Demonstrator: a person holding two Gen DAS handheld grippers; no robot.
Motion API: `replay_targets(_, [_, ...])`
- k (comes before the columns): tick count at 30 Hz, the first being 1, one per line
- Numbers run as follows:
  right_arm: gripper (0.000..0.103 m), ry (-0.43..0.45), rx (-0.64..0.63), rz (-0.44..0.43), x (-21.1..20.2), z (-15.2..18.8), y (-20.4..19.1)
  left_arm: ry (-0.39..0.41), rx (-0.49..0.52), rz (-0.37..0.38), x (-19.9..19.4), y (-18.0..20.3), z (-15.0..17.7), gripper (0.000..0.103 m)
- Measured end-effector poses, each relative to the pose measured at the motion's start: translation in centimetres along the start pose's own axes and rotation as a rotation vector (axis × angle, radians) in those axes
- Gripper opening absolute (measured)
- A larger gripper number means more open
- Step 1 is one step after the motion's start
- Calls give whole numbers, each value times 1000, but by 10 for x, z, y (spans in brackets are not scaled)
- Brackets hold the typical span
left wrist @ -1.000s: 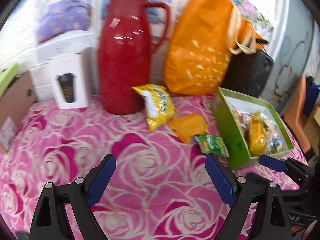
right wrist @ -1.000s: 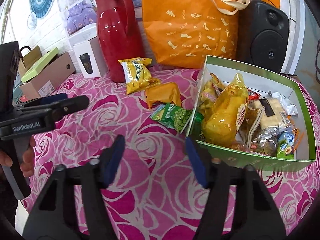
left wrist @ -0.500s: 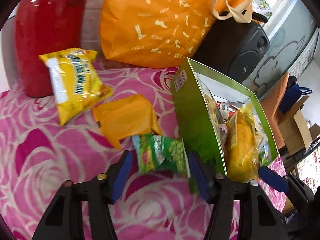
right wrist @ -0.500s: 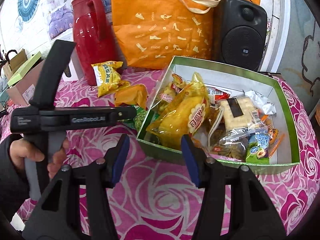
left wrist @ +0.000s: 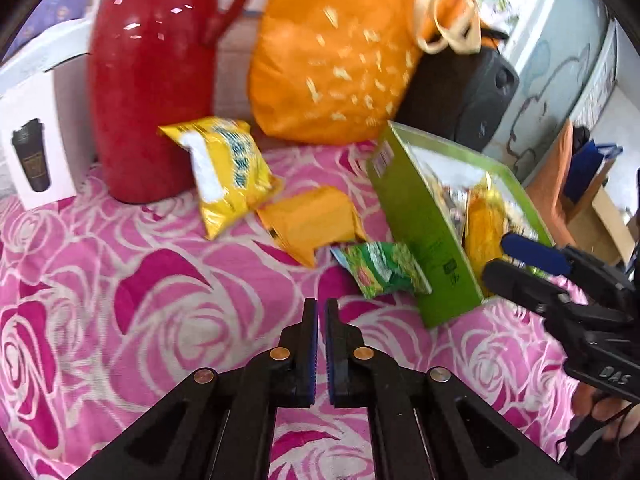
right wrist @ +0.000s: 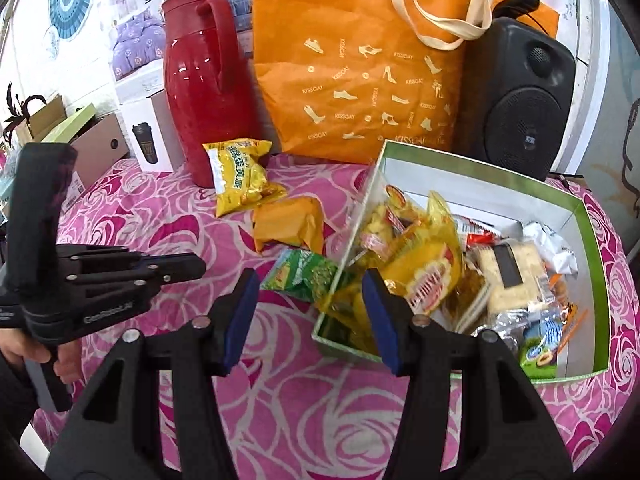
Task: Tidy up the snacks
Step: 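Grasp the green pea packet with the left tool while the right tool grasps the orange cake packet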
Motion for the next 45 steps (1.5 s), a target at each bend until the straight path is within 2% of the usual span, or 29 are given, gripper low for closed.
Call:
replay_targets(1, [55,4,3,-1,-1,-2,0,1,-22,21,0,0,-2,21])
replay_targets(2, [55,14,0,6,-4,-3,0,2,-43,40,2,2,-3,42])
replay_targets(4, [55,26,-6,31,-9,-3,4,9,-50,41,14,6,-7,58])
replay_targets(10, [55,9,31,67,-11,6,25,-68,-31,71,66,23,-7,57])
replay_targets(12, [55,-2,44,70,-9,9,30,-89,-22,55,77,24,-6,46])
replay_targets(13, [55,-5,46,69,-7,10,31,-100,-25,58,82,22,-7,19])
replay_targets(14, [55,-8,48,68,-7,10,32,-111,-31,48,87,20,-7,12])
replay_targets(16, [55,-9,47,64,-7,11,32,-96,-48,67,86,16,-9,10])
replay_targets(18, [55,-1,39,62,-8,9,31,-76,-38,55,76,13,-10,10])
replay_targets(21, [55,4,27,47,-7,3,26,-49,-32,48,49,7,-6,10])
replay_targets(24, [55,7,-2,14,-3,-4,11,-21,-17,15,17,0,4,9])
replay_targets(27, [55,4,-45,-59,6,-15,-13,7,-25,-51,-16,-16,14,10])
replay_targets(30, [55,-36,-105,-141,32,-26,-45,41,-62,-96,-40,-35,20,10])
replay_targets(32, [56,-83,-170,-149,53,-29,-65,52,-80,-128,-52,-49,25,10])
replay_targets(33, [66,-112,-204,-152,64,-29,-72,51,-85,-132,-51,-52,24,10])
replay_targets(35, [84,-167,-270,-128,85,-26,-83,50,-103,-138,-54,-62,30,10])
replay_targets(38, [86,-191,-367,-27,107,-26,-89,47,-117,-145,-56,-73,34,10])
replay_targets(40, [86,-200,-382,17,116,-30,-89,45,-125,-141,-53,-76,34,10])
replay_targets(45, [90,-239,-372,67,137,-33,-85,33,-112,-135,-45,-75,30,11])
Point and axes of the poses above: each gripper's, at about its wrist camera, not at the fingertips, and x roughly the way its jaws point, y to its right, z to its underside, the point moved 6 cm from there along x, roughly the way its jaws point, and after that the axes turned 11 degrees about z, right-handed, at the moved point
